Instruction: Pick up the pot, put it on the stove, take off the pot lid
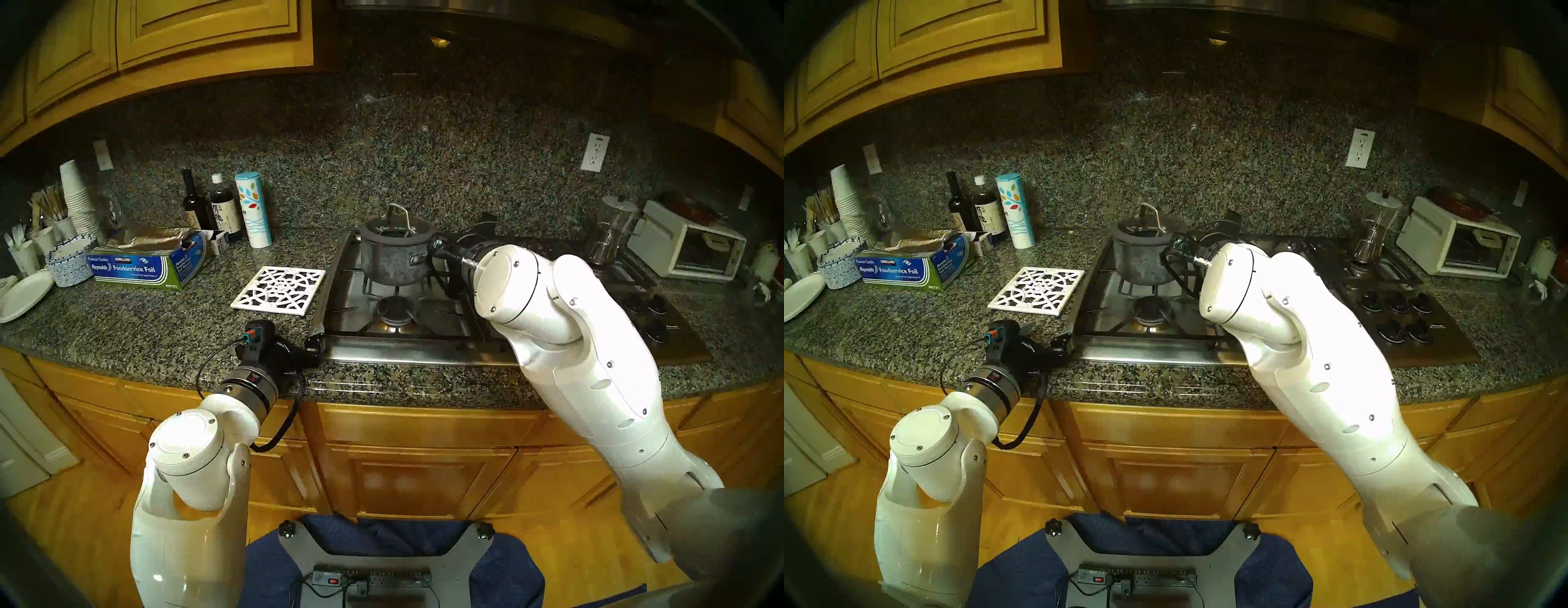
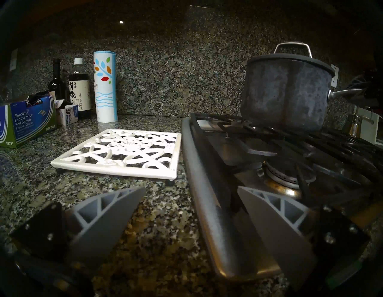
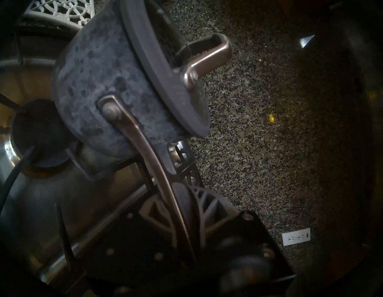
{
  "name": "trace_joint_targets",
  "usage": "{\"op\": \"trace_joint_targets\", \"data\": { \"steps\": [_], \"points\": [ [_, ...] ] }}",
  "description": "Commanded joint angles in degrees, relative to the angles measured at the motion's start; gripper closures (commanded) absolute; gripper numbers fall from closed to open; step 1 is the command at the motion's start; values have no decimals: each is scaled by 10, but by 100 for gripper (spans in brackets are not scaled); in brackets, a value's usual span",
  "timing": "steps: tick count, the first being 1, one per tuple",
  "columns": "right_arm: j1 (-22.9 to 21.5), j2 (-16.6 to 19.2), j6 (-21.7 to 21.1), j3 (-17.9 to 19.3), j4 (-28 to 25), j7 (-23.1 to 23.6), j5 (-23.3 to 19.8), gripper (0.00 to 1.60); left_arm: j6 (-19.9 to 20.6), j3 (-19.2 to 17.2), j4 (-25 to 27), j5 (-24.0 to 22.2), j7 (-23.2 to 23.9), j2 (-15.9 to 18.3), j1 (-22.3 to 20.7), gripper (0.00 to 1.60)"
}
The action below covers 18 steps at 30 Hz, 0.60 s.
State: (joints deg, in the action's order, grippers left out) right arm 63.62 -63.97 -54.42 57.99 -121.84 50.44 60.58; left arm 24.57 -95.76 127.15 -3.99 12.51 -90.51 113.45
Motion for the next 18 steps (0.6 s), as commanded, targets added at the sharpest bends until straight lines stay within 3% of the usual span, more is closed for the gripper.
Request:
{"op": "trace_joint_targets", "data": {
  "steps": [1, 18],
  "points": [
    [2, 11, -6, 14, -61, -21, 21, 160, -6, 1, 18, 0, 1, 0, -11, 0],
    [95, 44, -6, 22, -123, -44, 29, 160, -6, 0, 19, 3, 3, -3, -11, 0]
  ]
}}
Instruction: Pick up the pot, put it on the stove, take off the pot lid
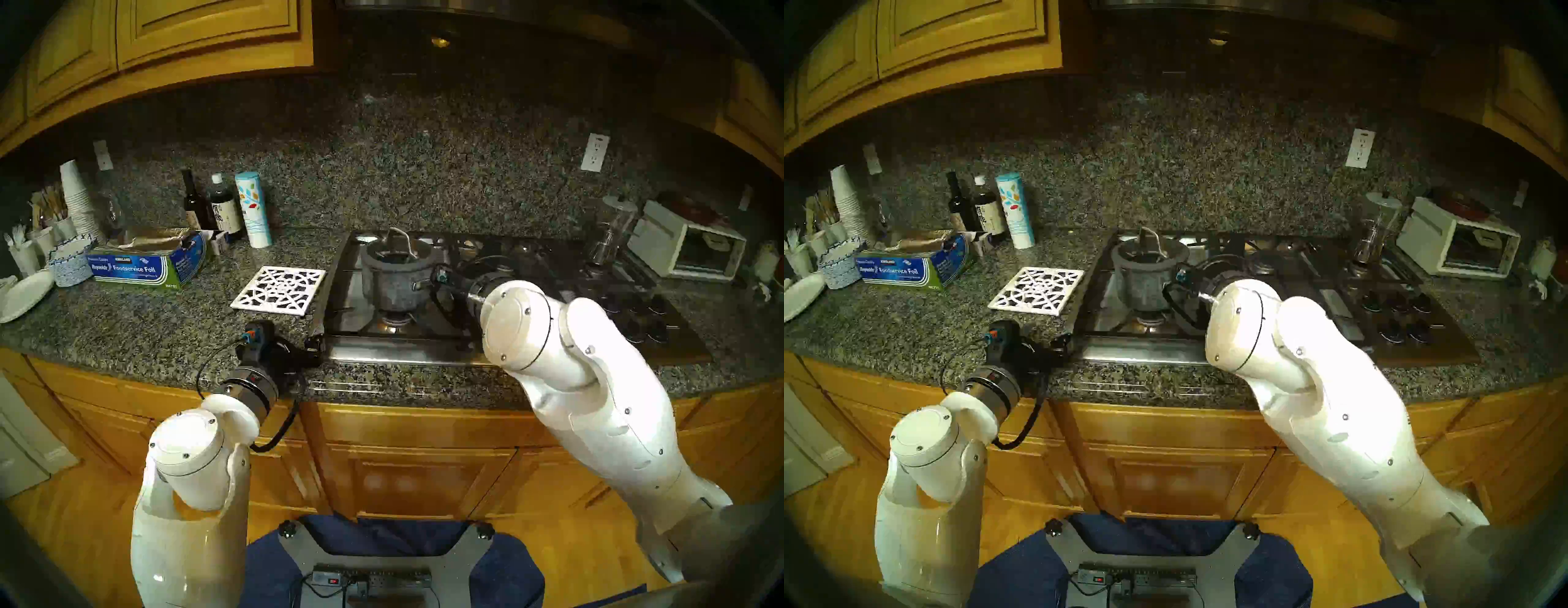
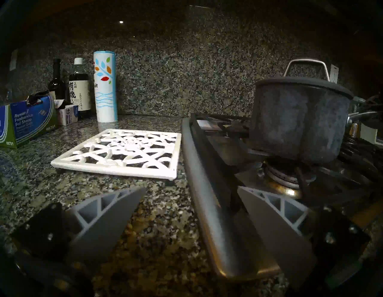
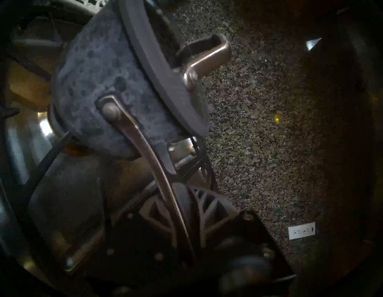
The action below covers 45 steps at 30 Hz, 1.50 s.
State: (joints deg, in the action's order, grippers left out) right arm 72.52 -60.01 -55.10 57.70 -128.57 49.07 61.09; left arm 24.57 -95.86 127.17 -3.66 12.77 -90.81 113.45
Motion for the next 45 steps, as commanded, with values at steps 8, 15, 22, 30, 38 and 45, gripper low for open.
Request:
{"op": "trace_joint_targets", "data": {
  "steps": [8, 15, 22, 30, 38, 45],
  "points": [
    [71, 25, 1, 47, -97, -45, 33, 160, -7, 1, 19, 1, 1, -1, -11, 0],
    [136, 38, 1, 76, -114, -84, 26, 160, -7, 1, 20, 2, 2, -2, -11, 0],
    [158, 12, 21, 96, -75, -123, 17, 160, -7, 0, 21, 3, 3, -4, -11, 0],
    [142, -10, 71, 98, -45, -161, -12, 160, -7, 0, 21, 5, 5, -5, -11, 0],
    [121, -25, 95, 97, -37, -172, -28, 160, -7, 0, 21, 6, 6, -6, -11, 0],
    [112, -24, 104, 100, -37, -168, -37, 160, -7, -1, 21, 7, 7, -7, -11, 0]
  ]
}}
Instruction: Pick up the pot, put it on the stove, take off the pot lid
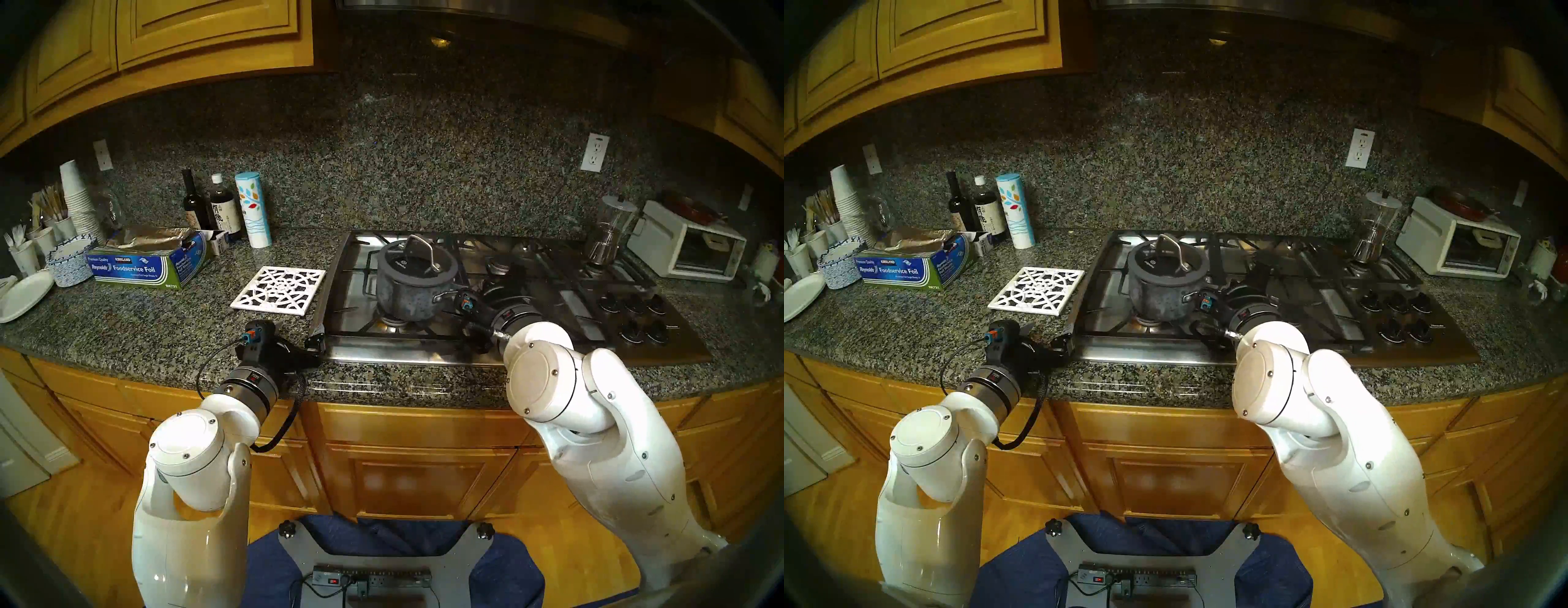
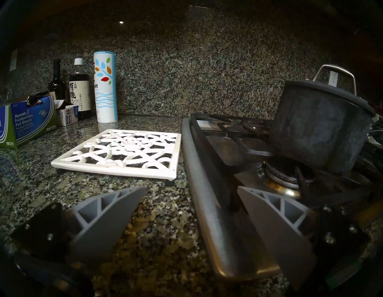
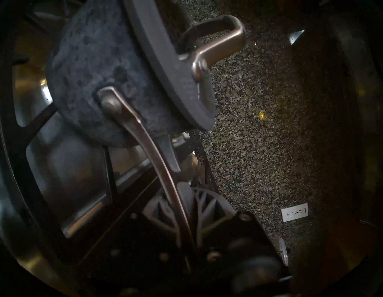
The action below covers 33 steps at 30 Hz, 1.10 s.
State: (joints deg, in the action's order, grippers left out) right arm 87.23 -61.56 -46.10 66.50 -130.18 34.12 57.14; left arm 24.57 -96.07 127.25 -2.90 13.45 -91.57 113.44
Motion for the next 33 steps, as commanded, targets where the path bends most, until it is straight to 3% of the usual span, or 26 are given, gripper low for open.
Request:
{"op": "trace_joint_targets", "data": {
  "steps": [1, 20, 22, 23, 24, 33],
  "points": [
    [-36, -9, 15, 13, -21, -18, 2, 160, -7, 1, 20, 0, 1, 0, -11, 0],
    [-40, -6, 27, 20, -16, -6, 0, 160, -7, 0, 20, 3, 4, -3, -12, 0],
    [-40, -8, 28, 20, -16, -5, 0, 110, -7, 0, 20, 3, 4, -4, -12, 0],
    [-40, -8, 27, 20, -15, -4, 0, 19, -7, 0, 20, 3, 4, -4, -12, 0],
    [-39, -9, 28, 20, -15, -5, 0, 0, -7, 0, 20, 3, 5, -4, -12, 0],
    [-34, -8, 31, 21, -16, -4, 3, 0, -7, -1, 20, 5, 6, -6, -12, 0]
  ]
}}
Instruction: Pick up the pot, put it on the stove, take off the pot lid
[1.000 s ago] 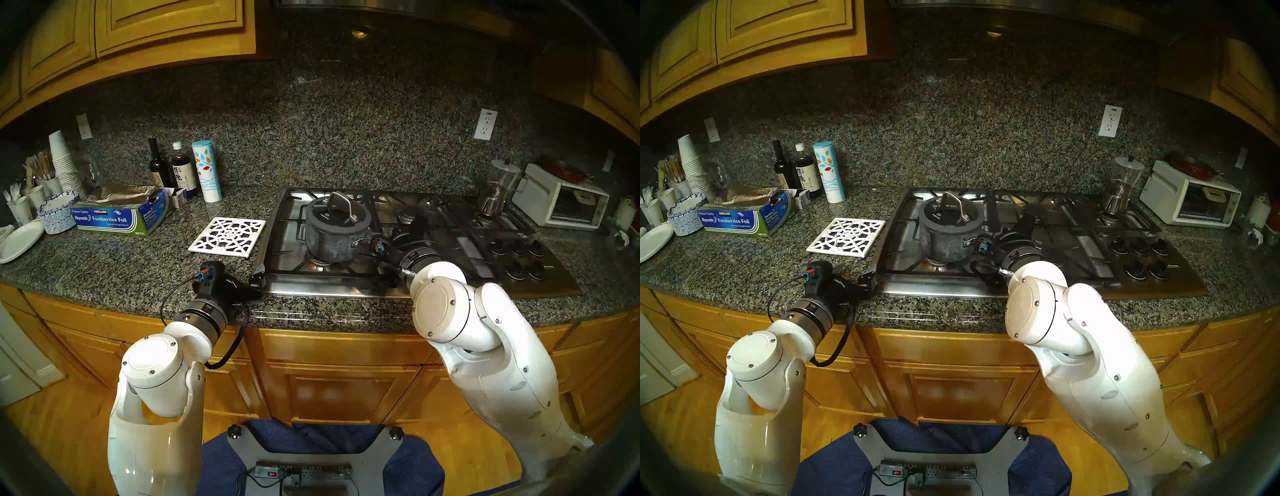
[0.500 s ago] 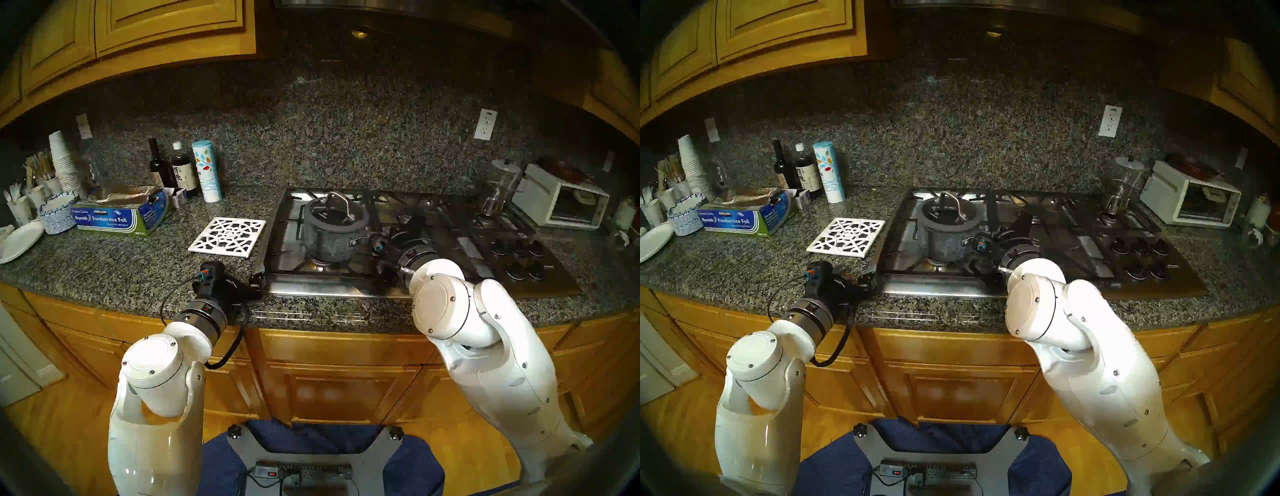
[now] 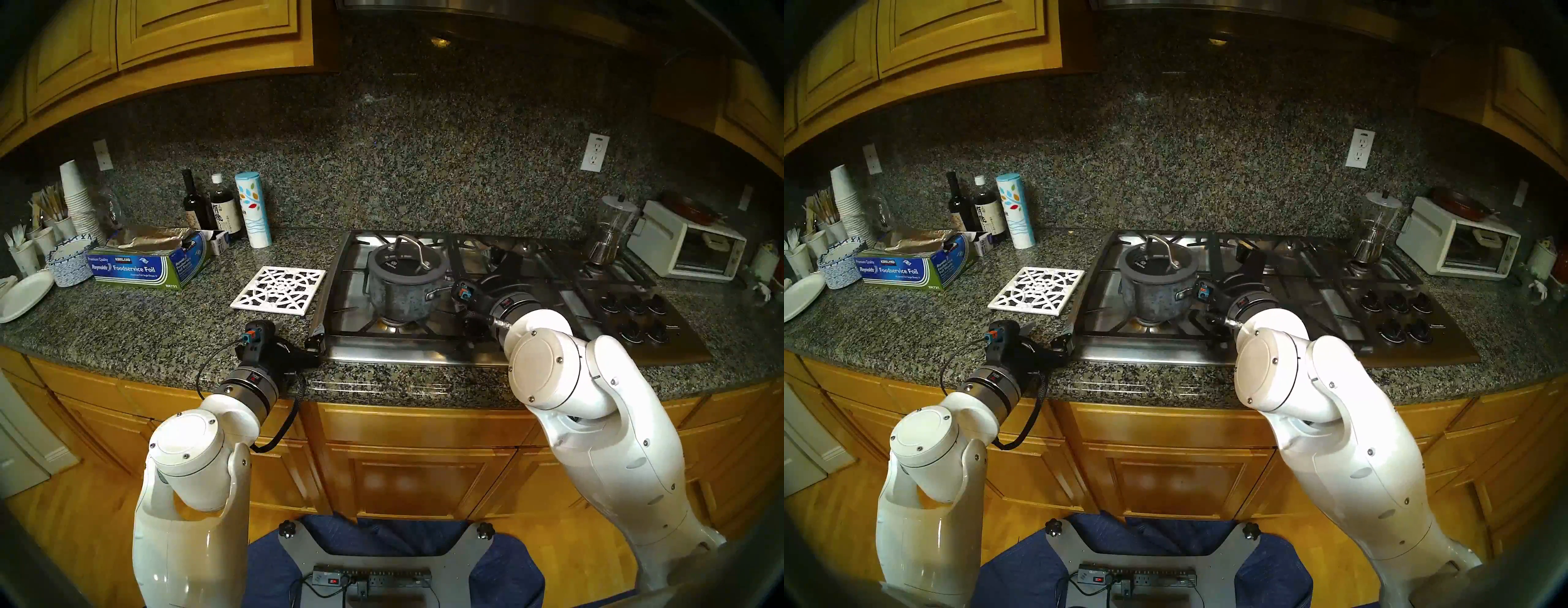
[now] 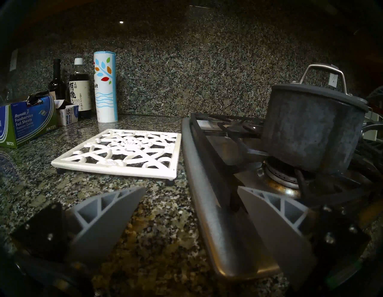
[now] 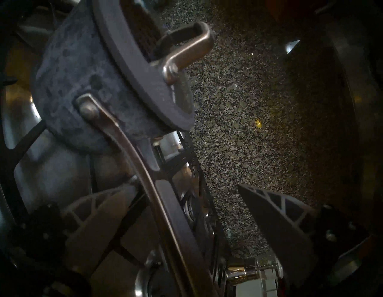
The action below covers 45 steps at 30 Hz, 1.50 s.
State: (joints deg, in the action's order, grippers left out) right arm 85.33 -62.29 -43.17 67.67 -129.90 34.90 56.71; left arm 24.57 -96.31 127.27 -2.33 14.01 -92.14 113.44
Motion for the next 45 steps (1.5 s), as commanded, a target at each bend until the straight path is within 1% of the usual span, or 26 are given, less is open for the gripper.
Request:
{"op": "trace_joint_targets", "data": {
  "steps": [1, 7, 14, 22, 27, 30, 33, 40, 45],
  "points": [
    [-15, -1, 1, 9, -19, -11, 8, 0, -7, 1, 20, -1, 0, 0, -12, 0],
    [-8, -1, -1, 8, -24, -10, 10, 0, -7, 1, 20, 0, 1, -1, -12, 0],
    [8, 3, -12, 9, -44, -5, 14, 0, -7, 1, 20, 1, 2, -2, -12, 0],
    [27, 12, -31, 9, -74, 3, 21, 0, -7, 0, 20, 3, 4, -3, -12, 0],
    [47, 20, -49, 6, -101, 8, 27, 0, -7, 0, 20, 3, 5, -4, -12, 0],
    [53, 19, -56, -2, -101, 6, 33, 0, -7, 0, 20, 4, 5, -5, -12, 0],
    [52, 15, -61, -12, -101, 3, 39, 0, -7, -1, 20, 4, 6, -5, -12, 0],
    [34, 2, -67, -36, -101, -6, 51, 0, -7, -1, 19, 5, 7, -6, -13, 0],
    [22, -4, -75, -43, -101, -12, 62, 0, -6, -1, 19, 6, 8, -7, -13, 0]
  ]
}}
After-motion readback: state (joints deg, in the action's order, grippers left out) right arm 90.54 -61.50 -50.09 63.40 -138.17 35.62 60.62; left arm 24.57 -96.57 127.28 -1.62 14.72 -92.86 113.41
